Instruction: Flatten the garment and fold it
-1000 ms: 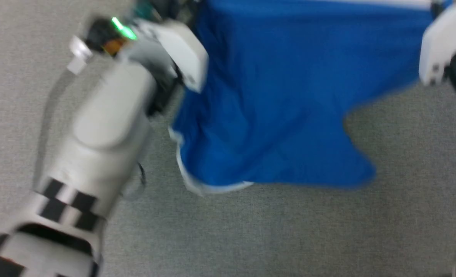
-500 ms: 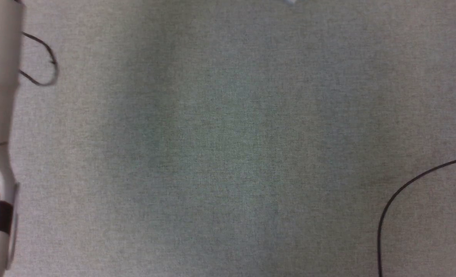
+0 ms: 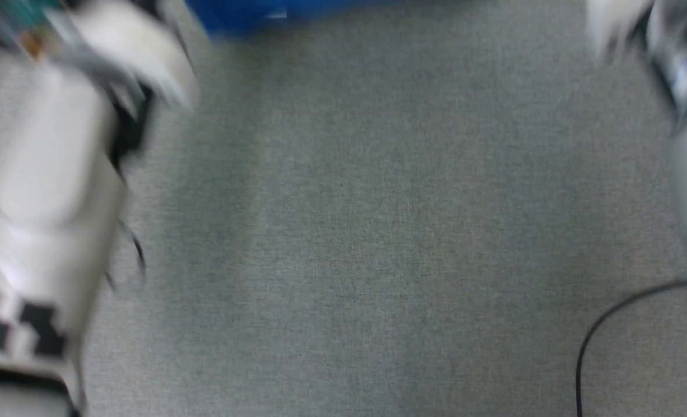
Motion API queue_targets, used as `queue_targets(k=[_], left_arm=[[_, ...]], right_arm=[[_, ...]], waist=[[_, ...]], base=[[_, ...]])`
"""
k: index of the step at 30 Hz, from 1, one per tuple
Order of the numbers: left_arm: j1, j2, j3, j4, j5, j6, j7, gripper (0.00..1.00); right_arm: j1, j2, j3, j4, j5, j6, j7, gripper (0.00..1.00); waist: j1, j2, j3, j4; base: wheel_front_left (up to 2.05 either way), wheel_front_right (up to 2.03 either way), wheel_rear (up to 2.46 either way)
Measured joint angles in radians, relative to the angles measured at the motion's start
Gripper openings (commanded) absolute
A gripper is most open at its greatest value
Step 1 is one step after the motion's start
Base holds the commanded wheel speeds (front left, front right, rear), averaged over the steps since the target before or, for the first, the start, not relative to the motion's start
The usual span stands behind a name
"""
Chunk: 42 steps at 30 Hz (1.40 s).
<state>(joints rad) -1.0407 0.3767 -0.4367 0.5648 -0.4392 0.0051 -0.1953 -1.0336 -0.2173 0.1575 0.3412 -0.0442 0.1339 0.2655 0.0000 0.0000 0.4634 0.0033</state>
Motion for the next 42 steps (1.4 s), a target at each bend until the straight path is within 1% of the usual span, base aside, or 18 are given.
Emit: queue_targets(k=[5, 9, 12, 15, 17, 19, 21, 25, 26, 28, 30, 32, 34, 37, 39, 42], left_arm=[[0.263, -0.024, -0.045, -0.031, -0.062, -0.039, 0.016, 0.00], [0.486, -0.026, -0.074, -0.105, -0.122, -0.048, 0.067, 0.00], [0.632, -0.007, -0.107, -0.183, -0.146, -0.059, 0.106, 0.00], [0.760, 0.024, -0.126, -0.259, -0.173, -0.056, 0.149, 0.00], [0.834, 0.044, -0.137, -0.314, -0.188, -0.044, 0.181, 0.00], [0.900, 0.064, -0.144, -0.372, -0.200, -0.019, 0.216, 0.00], [0.963, 0.086, -0.148, -0.430, -0.210, 0.007, 0.246, 0.00], [1.094, 0.133, -0.170, -0.554, -0.246, 0.041, 0.321, 0.00], [1.120, 0.139, -0.173, -0.590, -0.251, 0.055, 0.332, 0.00], [1.154, 0.141, -0.171, -0.656, -0.253, 0.084, 0.328, 0.00], [1.159, 0.135, -0.164, -0.696, -0.245, 0.108, 0.308, 0.00], [1.150, 0.128, -0.160, -0.708, -0.221, 0.124, 0.286, 0.00], [1.124, 0.098, -0.144, -0.708, -0.207, 0.143, 0.245, 0.00], [1.053, 0.033, -0.133, -0.687, -0.192, 0.160, 0.204, 0.00], [1.006, -0.007, -0.128, -0.659, -0.184, 0.174, 0.184, 0.00], [0.945, -0.053, -0.117, -0.608, -0.175, 0.192, 0.158, 0.00]], right_arm=[[0.281, -0.079, 0.060, -0.106, 0.151, -0.001, 0.124, 0.00], [0.513, -0.141, 0.089, -0.230, 0.257, -0.001, 0.232, 0.00], [0.671, -0.187, 0.102, -0.332, 0.307, -0.001, 0.308, 0.00], [0.823, -0.218, 0.097, -0.419, 0.340, -0.001, 0.381, 0.00], [0.919, -0.232, 0.088, -0.471, 0.360, -0.001, 0.426, 0.00], [1.009, -0.237, 0.076, -0.522, 0.395, -0.001, 0.472, 0.00], [1.089, -0.239, 0.058, -0.574, 0.397, -0.001, 0.529, 0.00], [1.225, -0.207, 0.002, -0.664, 0.406, -0.001, 0.649, 0.00], [1.251, -0.207, -0.005, -0.688, 0.406, -0.001, 0.670, 0.00], [1.274, -0.202, -0.038, -0.733, 0.397, -0.001, 0.674, 0.00], [1.264, -0.210, -0.059, -0.765, 0.372, -0.001, 0.653, 0.00], [1.230, -0.221, -0.065, -0.777, 0.351, -0.001, 0.608, 0.00], [1.162, -0.231, -0.057, -0.775, 0.327, -0.001, 0.543, 0.00], [1.055, -0.259, -0.022, -0.728, 0.306, -0.001, 0.483, 0.00], [0.983, -0.272, 0.006, -0.675, 0.306, -0.001, 0.454, 0.00], [0.858, -0.292, 0.054, -0.579, 0.308, -0.001, 0.420, 0.00]], waist=[[-0.0001, 0.0001, -0.063, 0.008], [-0.0003, 0.0000, -0.125, 0.010], [-0.0004, 0.0001, -0.173, 0.011], [-0.0004, 0.0000, -0.220, 0.012], [-0.0006, 0.0001, -0.249, 0.014], [-0.0005, 0.0000, -0.273, 0.016], [-0.0005, 0.0001, -0.293, 0.019], [-0.0004, 0.0001, -0.315, 0.024], [-0.0004, 0.0001, -0.317, 0.027], [-0.0002, 0.0001, -0.318, 0.033], [-0.0001, 0.0001, -0.318, 0.041], [-0.0001, 0.0001, -0.318, 0.050], [-0.0001, 0.0001, -0.316, 0.060], [0.0001, 0.0000, -0.312, 0.079], [0.0000, 0.0000, -0.308, 0.091], [0.0001, 0.0000, -0.295, 0.107]], base=[[0.00, 0.00, 0.00], [0.00, 0.00, 0.00], [0.00, 0.00, 0.00], [0.00, 0.00, 0.00], [0.00, 0.00, 0.00], [0.00, 0.00, 0.00], [0.00, 0.00, 0.00], [0.00, 0.00, 0.00], [0.00, 0.00, 0.00], [0.00, 0.00, 0.00], [0.00, 0.00, 0.00], [0.00, 0.00, 0.00], [0.00, 0.00, 0.00], [0.00, 0.00, 0.00], [0.00, 0.00, 0.00], [0.00, 0.00, 0.00]])
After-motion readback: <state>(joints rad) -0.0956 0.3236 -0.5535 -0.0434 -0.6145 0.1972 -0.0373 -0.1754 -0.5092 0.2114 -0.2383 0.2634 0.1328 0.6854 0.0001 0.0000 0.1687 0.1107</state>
